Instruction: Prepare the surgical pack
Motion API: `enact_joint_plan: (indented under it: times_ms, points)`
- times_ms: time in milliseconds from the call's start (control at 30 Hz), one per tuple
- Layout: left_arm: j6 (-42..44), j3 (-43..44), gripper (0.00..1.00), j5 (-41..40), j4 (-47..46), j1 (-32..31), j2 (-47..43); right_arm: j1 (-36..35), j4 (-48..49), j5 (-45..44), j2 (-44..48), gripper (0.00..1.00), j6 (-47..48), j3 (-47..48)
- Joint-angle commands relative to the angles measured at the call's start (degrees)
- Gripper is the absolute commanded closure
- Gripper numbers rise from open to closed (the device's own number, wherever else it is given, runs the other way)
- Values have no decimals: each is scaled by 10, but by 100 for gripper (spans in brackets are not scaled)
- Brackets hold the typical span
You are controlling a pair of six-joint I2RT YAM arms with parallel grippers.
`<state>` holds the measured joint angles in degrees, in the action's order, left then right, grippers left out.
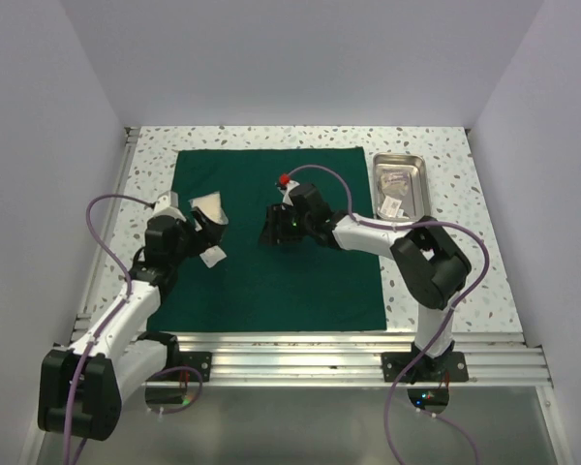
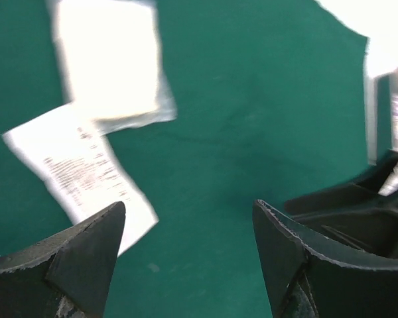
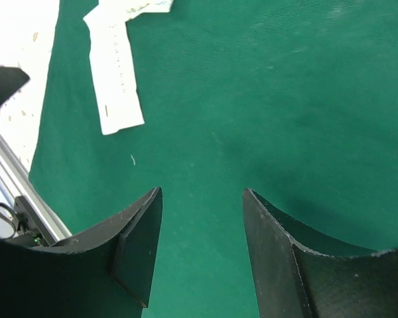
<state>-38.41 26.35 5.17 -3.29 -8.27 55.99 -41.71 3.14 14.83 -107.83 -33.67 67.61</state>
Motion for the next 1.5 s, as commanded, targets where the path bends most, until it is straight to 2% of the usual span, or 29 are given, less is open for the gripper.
enact_joint_plan:
  times_ms: [0,333,500,567,667,700,767,800,867,1000,1033,1167,1267,1367,1467]
  points:
    - [-1,-13,19,-65,73,15,-2,-2,34,6,-12,45,-17,33]
    - [-48,-57,25,-77,42,33,48,-6,31,-17,-9,45,-18,23]
    - [-41,-60,28,-63,-42,38,100,-6,27,-17,-12,45,-15,27]
    - [-33,-60,33,-54,-68,39,126,-6,25,-19,-12,45,-12,29]
    - [-32,-58,47,-35,-107,39,156,-6,20,-20,-12,45,-9,32]
    - [-31,-57,61,-32,-123,39,163,-6,18,-20,-12,46,-7,34]
    - [-28,-53,78,-30,-134,39,183,-6,13,-21,-11,46,-3,37]
    - [-21,-51,90,-27,-145,39,195,-6,10,-21,-11,46,-3,38]
    - [-9,-42,100,-18,-150,39,205,-5,8,-20,-12,46,-1,43]
    - [19,-46,100,46,-209,39,200,3,-1,-10,-12,46,4,48]
    - [20,-50,100,94,-228,38,196,15,0,4,-11,46,4,48]
    - [-3,-41,100,182,-313,22,228,72,39,61,3,46,-29,9]
    - [-6,-19,100,202,-340,-16,276,107,65,101,3,45,-35,-8]
    - [-12,-3,100,203,-370,-56,313,103,61,134,-14,42,-31,1]
    - [-13,19,100,214,-369,-80,347,98,95,157,-41,39,-68,-9]
